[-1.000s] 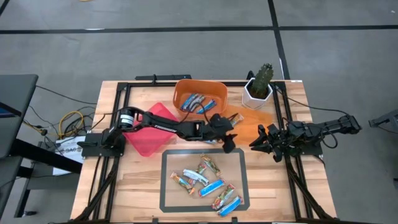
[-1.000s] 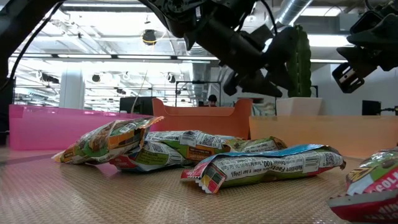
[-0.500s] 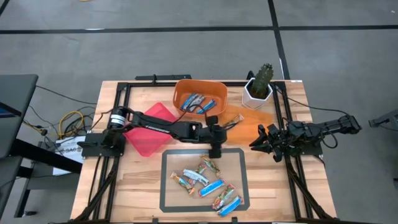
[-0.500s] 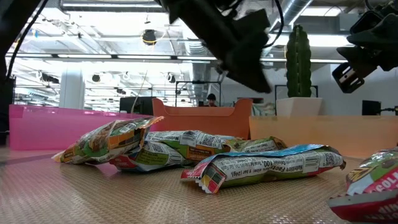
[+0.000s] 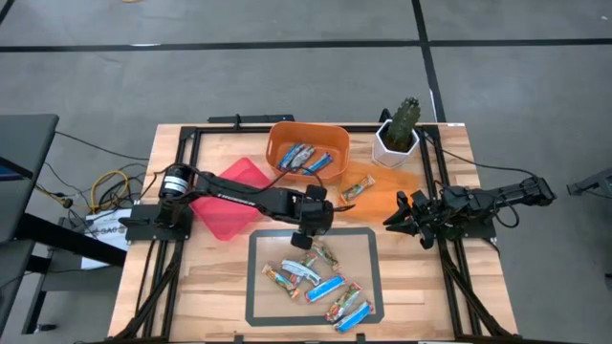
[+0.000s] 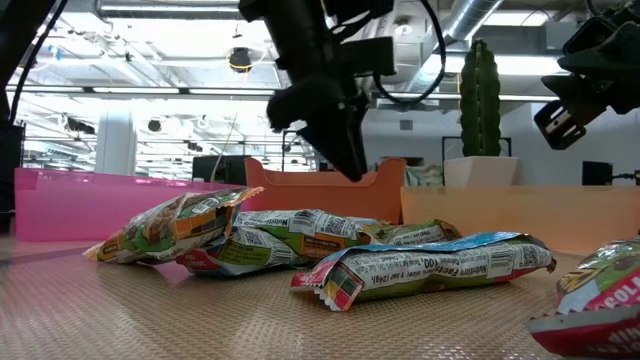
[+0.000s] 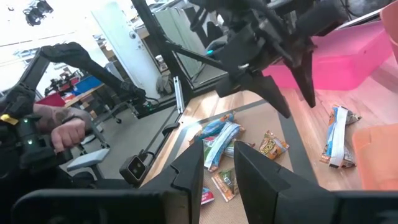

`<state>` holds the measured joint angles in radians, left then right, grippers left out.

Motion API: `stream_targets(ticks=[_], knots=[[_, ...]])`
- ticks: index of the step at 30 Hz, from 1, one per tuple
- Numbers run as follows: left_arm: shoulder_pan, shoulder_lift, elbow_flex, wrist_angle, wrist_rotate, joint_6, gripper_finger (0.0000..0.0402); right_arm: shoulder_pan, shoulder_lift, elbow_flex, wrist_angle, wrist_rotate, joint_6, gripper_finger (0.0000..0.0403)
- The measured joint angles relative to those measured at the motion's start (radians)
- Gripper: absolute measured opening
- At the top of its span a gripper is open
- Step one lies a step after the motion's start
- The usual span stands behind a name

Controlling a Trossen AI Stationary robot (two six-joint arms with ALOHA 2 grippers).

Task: Pick and place Granola Bars by type
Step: Put the yellow granola bar into the light orange bin

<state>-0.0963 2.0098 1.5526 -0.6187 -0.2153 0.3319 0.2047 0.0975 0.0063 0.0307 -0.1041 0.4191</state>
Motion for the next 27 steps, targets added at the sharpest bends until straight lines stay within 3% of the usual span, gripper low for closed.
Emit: stream_targets(ticks=[8,16,23,27], knots=[[0.021,0.002,-0.110,0.091,-0.002,0.028,0.0165,0.000,0.000,0.000,0.000,0.000,0.000,0.0082],[0.049,0.004,-0.187,0.194,-0.100,0.036,0.0165,0.000,0.000,0.000,0.000,0.000,0.000,0.0082],[0.060,0.004,-0.196,0.193,-0.003,0.053,0.0165,0.000,0.000,0.000,0.000,0.000,0.000,0.0082],[0.064,0.004,-0.196,0.193,-0.002,0.080,0.0165,0.000,0.000,0.000,0.000,0.000,0.000,0.0082]])
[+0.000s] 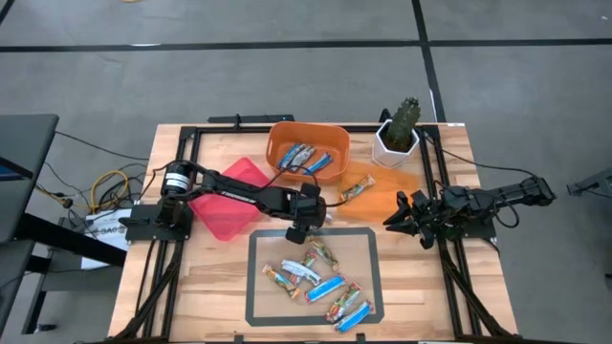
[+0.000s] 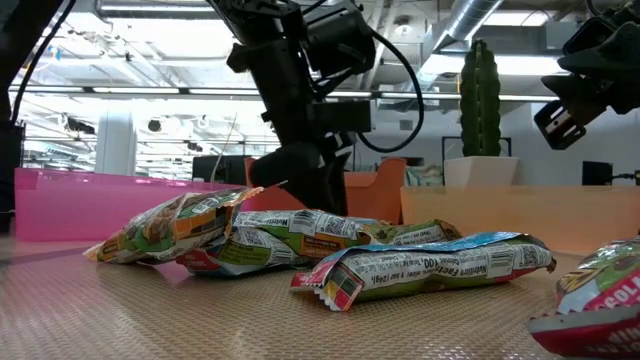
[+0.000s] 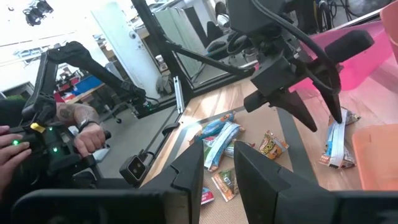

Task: Pick and place Granola Bars by type
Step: Put the yellow granola bar into the light orange bin

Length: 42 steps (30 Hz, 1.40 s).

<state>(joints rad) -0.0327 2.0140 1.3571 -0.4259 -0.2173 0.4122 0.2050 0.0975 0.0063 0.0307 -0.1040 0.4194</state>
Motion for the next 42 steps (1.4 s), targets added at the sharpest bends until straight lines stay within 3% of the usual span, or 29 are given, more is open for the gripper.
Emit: stream_targets(ticks=[12,26,30,38,42], knots=[[0.017,0.000,-0.002,0.001,0.001,0.022,0.0165,0.000,0.000,0.000,0.000,0.000,0.000,0.0082],[0.023,0.000,-0.091,0.106,0.021,0.040,0.0161,0.000,0.000,0.000,0.000,0.000,0.000,0.0082],[0.022,0.000,-0.092,0.104,0.023,0.035,0.0132,0.000,0.000,0.000,0.000,0.000,0.000,0.0082],[0.020,0.000,-0.093,0.104,0.025,-0.017,0.0031,0.000,0.000,0.000,0.000,0.000,0.000,0.0082],[0.017,-0.004,-0.093,0.138,0.014,-0.080,0.0010,0.000,0.000,0.000,0.000,0.000,0.000,0.0082]])
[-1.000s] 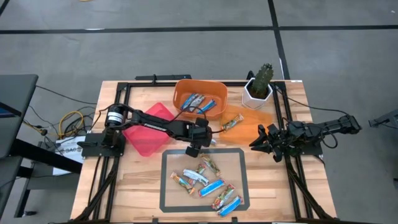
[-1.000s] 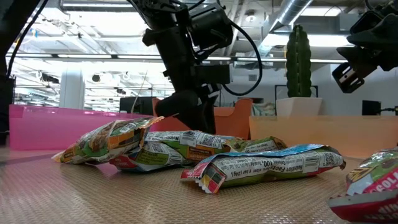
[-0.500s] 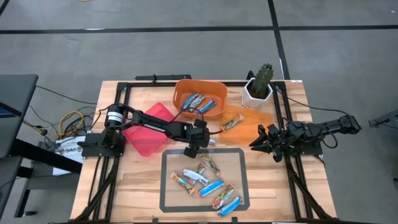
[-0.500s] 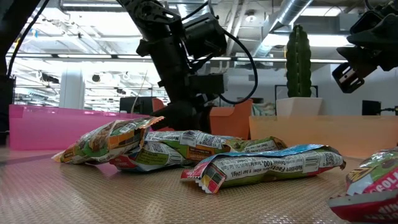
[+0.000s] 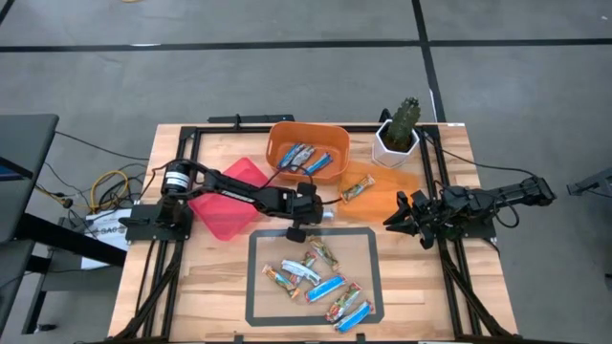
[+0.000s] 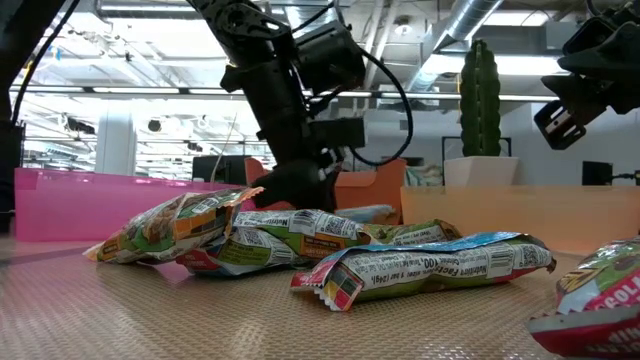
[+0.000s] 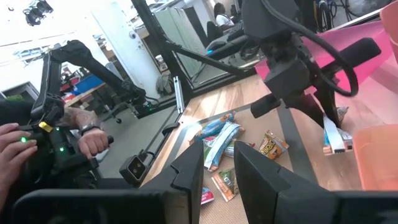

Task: Pick and place Granola Bars by type
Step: Put the yellow granola bar into the light orange bin

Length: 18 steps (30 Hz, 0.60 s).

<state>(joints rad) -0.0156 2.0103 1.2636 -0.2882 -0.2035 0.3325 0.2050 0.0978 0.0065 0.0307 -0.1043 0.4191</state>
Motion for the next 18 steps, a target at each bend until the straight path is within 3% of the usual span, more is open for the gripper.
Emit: stream_targets(ticks=[9,18], knots=[[-0.006,-0.015,0.074,0.054,-0.022,-0.209,0.0044,0.000,0.000,0.000,0.000,0.000,0.000,0.0082],[-0.007,-0.015,0.226,0.068,-0.021,-0.326,0.0016,0.000,0.000,0.000,0.000,0.000,0.000,0.0082]])
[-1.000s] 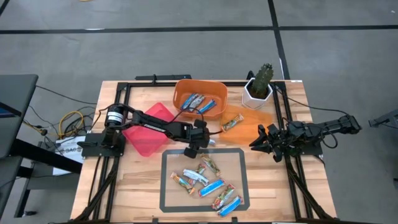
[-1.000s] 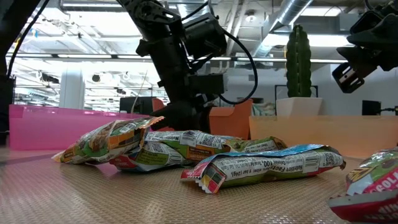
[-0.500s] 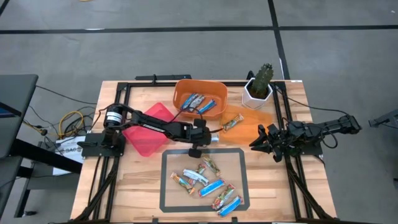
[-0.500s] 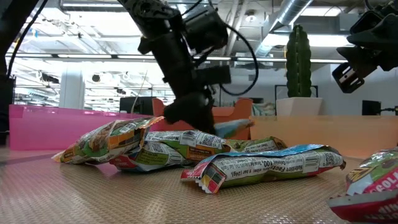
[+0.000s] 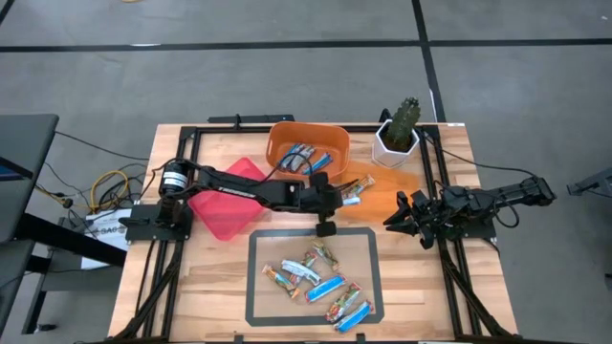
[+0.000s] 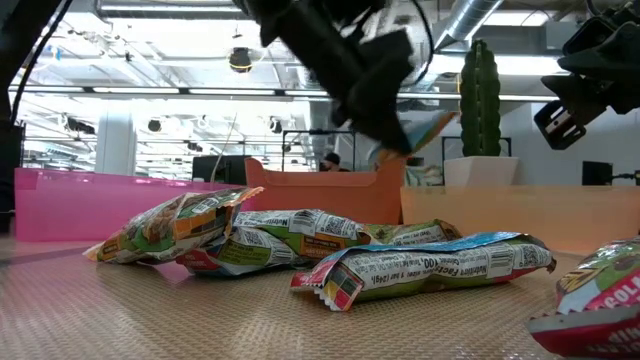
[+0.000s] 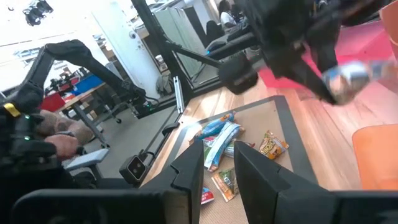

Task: Pick and place Granola Bars by type
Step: Put the yellow granola bar into the light orange bin

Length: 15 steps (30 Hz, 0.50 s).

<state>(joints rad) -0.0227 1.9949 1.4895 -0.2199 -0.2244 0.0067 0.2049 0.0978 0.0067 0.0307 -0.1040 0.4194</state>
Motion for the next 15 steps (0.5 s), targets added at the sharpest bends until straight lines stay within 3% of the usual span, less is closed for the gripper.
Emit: stream_targets(ticks=[7,15], knots=[[0.000,0.000,0.121,0.013,-0.013,0.000,0.0023,0.000,0.000,0.000,0.000,0.000,0.000,0.0082],[0.000,-0.001,0.132,0.097,-0.029,-0.072,0.0021,0.000,0.000,0.000,0.000,0.000,0.000,0.0082]])
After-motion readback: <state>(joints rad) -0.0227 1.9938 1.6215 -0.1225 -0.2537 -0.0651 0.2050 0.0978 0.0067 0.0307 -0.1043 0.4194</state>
